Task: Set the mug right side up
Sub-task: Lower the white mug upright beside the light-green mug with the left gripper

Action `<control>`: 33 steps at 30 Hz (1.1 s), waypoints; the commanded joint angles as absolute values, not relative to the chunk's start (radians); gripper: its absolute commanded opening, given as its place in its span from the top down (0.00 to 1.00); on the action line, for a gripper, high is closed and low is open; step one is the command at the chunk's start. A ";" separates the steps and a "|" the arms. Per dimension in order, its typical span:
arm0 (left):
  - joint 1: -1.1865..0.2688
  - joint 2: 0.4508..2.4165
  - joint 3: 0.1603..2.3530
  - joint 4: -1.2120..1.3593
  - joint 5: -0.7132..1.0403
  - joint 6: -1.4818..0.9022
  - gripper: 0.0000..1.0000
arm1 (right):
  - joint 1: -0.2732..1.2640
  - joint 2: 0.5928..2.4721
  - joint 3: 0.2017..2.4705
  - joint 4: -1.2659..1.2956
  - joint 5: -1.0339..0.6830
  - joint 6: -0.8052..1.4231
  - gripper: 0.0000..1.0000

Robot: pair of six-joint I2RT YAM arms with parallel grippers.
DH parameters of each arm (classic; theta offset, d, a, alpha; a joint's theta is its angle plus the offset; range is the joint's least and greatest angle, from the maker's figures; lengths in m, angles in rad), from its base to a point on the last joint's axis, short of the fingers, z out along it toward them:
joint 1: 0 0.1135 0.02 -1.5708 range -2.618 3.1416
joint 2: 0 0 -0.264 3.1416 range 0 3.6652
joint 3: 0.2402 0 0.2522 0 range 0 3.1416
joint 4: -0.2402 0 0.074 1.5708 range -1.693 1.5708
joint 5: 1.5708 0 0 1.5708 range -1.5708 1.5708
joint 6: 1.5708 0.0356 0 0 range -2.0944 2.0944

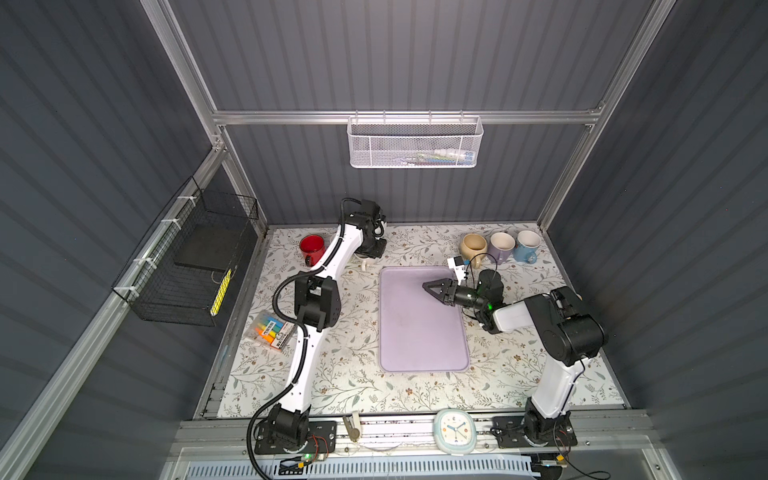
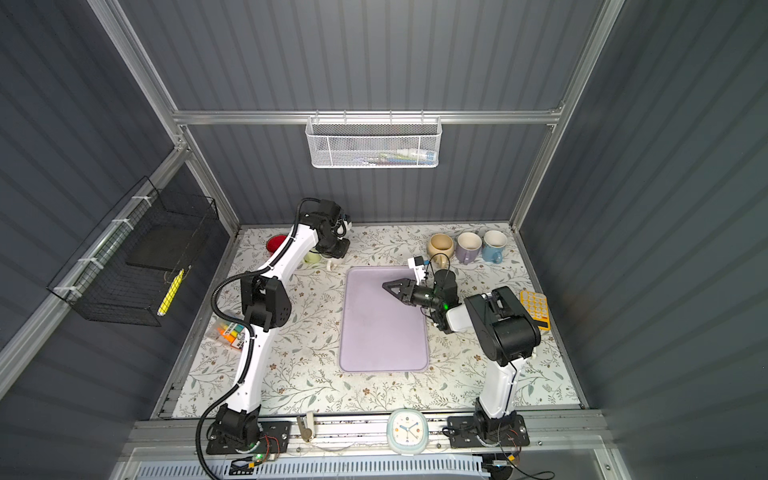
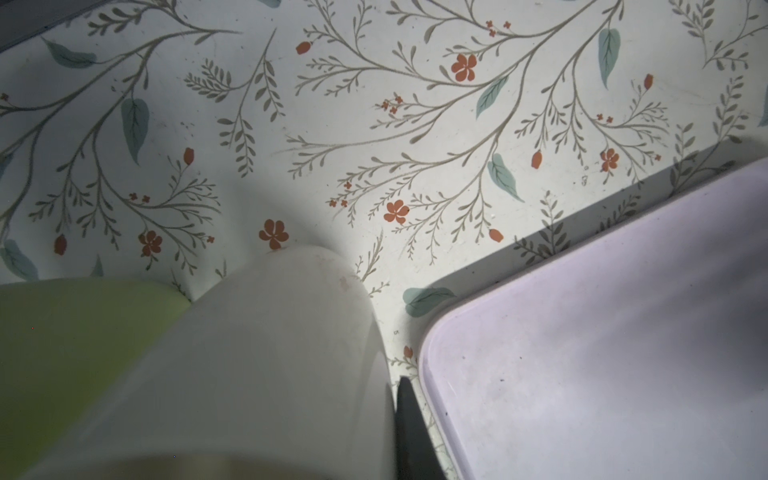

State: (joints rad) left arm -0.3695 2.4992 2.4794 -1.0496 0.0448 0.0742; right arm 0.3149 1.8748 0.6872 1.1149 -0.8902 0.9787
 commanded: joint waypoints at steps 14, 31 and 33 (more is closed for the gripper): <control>-0.365 2.526 2.508 -1.020 0.041 0.064 0.94 | 0.312 1.909 0.684 1.177 -0.897 0.995 0.56; -0.365 2.531 2.502 -0.991 0.029 0.061 0.71 | 0.311 1.917 0.683 1.192 -0.897 1.000 0.56; -0.365 2.532 2.503 -0.991 0.029 0.059 0.70 | 0.311 1.917 0.681 1.191 -0.897 0.999 0.56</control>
State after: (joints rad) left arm -0.3695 2.5137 2.4805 -0.9936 0.0349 0.0673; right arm 0.3149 1.9015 0.6872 1.1599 -0.8902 0.9947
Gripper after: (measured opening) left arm 0.295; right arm 0.443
